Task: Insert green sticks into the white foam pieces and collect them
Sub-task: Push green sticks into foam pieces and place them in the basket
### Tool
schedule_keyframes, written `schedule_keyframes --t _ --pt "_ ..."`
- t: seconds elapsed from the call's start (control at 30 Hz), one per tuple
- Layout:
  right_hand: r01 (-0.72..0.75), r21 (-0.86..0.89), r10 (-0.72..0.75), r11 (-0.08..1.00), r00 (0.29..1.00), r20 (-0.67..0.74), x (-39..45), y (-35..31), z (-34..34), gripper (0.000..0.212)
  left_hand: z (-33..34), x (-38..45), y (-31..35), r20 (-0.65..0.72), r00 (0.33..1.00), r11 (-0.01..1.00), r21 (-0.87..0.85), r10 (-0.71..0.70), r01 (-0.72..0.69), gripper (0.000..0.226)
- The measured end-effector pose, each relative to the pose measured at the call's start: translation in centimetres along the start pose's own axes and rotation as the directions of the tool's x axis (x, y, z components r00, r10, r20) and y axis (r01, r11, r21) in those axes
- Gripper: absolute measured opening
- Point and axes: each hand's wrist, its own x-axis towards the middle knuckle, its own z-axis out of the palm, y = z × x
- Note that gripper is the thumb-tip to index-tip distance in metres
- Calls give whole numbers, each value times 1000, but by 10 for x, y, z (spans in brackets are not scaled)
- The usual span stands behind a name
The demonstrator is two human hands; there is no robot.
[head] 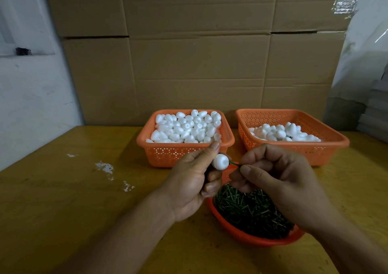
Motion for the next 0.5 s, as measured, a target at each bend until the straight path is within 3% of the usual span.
schedule_keyframes --t 0.33,0.5 --pt "0 -151 4 988 1000 27 -3 5 2 8 1 -1 0 3 1000 999 34 24 -24 35" --pt "77 -360 -65 930 997 47 -6 5 4 14 3 -1 0 -15 998 994 87 67 -66 35"
